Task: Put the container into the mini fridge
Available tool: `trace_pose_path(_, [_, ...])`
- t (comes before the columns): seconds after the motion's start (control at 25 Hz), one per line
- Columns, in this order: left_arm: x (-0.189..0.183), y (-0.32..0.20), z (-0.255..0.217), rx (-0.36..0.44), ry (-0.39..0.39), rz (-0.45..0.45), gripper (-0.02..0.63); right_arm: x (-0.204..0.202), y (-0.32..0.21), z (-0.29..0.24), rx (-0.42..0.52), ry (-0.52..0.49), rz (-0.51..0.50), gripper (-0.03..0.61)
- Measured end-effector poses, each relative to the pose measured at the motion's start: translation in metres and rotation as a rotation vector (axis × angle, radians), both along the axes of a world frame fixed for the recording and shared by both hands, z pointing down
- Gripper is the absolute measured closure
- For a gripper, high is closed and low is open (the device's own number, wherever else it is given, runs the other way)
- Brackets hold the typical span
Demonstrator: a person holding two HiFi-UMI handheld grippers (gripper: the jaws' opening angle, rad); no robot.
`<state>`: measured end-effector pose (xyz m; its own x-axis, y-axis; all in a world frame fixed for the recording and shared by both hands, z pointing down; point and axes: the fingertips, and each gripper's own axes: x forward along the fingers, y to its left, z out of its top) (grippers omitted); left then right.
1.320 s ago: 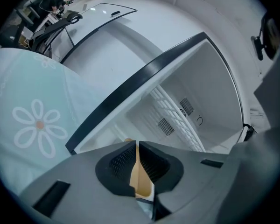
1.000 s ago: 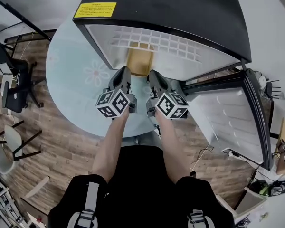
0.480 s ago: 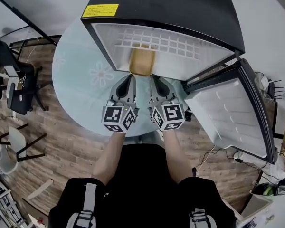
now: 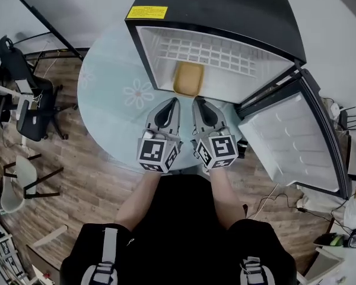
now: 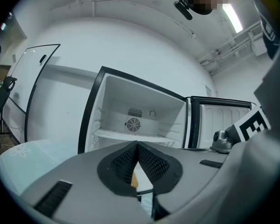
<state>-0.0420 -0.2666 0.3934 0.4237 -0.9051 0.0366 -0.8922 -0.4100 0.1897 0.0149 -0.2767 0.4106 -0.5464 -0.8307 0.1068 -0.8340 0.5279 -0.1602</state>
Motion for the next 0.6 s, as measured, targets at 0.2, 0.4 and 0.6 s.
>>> trace_pose_path(0.2, [0.002,0.009,-0.001,-0.002,0.002,0.019,0.621,-0.01,0.008,-0.006,0.04,0.048,-0.006,0.577])
trace_pose_path(0.4, [0.0,0.015,0.001,-0.007,0.007,0.034,0.621,-0.016,0.015,-0.012,0.064,0.063,-0.006,0.577])
trace_pose_path(0.6, [-0.002,0.014,0.004,-0.013,0.035,0.052,0.621,-0.012,0.016,-0.013,0.064,0.063,0.016,0.577])
